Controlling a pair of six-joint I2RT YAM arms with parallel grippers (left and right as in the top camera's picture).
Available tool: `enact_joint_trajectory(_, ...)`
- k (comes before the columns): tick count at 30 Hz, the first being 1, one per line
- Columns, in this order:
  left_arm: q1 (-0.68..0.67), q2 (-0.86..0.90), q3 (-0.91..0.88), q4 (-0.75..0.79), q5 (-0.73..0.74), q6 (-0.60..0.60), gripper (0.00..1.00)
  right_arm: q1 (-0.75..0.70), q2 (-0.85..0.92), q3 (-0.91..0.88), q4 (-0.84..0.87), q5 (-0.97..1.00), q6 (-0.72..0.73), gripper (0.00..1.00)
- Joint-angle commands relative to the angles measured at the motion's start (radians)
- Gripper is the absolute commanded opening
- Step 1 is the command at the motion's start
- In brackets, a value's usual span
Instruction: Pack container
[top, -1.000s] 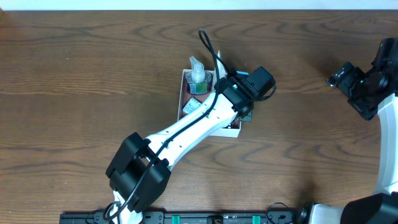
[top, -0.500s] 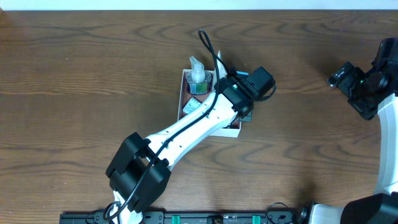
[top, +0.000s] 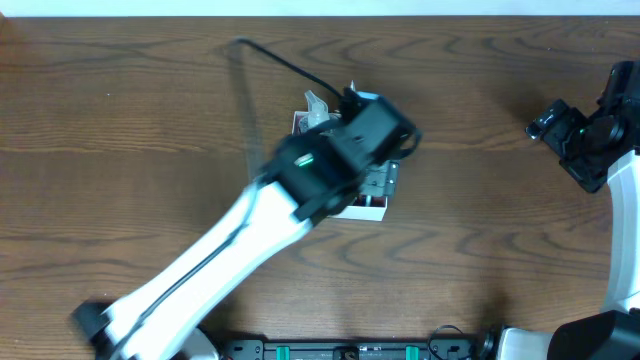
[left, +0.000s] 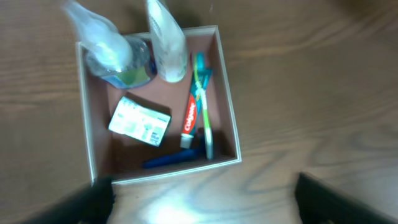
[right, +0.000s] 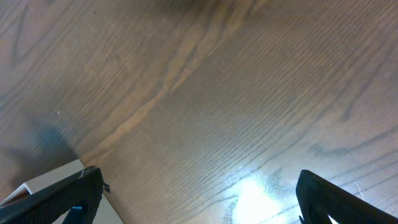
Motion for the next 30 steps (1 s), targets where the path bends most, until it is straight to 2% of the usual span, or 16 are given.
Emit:
enact_joint_trajectory(1,0.002,-0.094,0.015,-0.049,-0.012,0.113,0.98,-0.004,0.006,0.009,-0.001,-0.003,0.011,0.99)
enact_joint_trajectory(7,0.002,-0.237,0.015,-0.221,-0.012,0.325,0.98,-0.004,0.006,0.009,-0.001,-0.003,0.010,0.99)
enact_joint_trajectory(9,0.002,-0.271,0.015,-0.267,-0.013,0.343,0.98,-0.004,0.006,0.009,-0.001,-0.003,0.011,0.99)
enact_joint_trajectory(13,0.002,-0.348,0.015,-0.298,-0.080,0.330,0.98,-0.004,0.006,0.009,-0.001,-0.003,0.010,0.99)
enact_joint_trajectory(19,0.034,-0.531,0.015,-0.322,-0.216,0.131,0.98,-0.004,0.006,0.009,-0.001,-0.003,0.011,0.99)
enact_joint_trajectory(25,0.061,-0.706,0.015,-0.322,-0.236,0.161,0.98,-0.004,0.006,0.009,-0.001,-0.003,0.010,0.99)
enact_joint_trajectory(30,0.228,-0.797,0.007,-0.317,-0.237,0.164,0.98,-0.004,0.006,0.009,-0.001,-0.003,0.011,0.99)
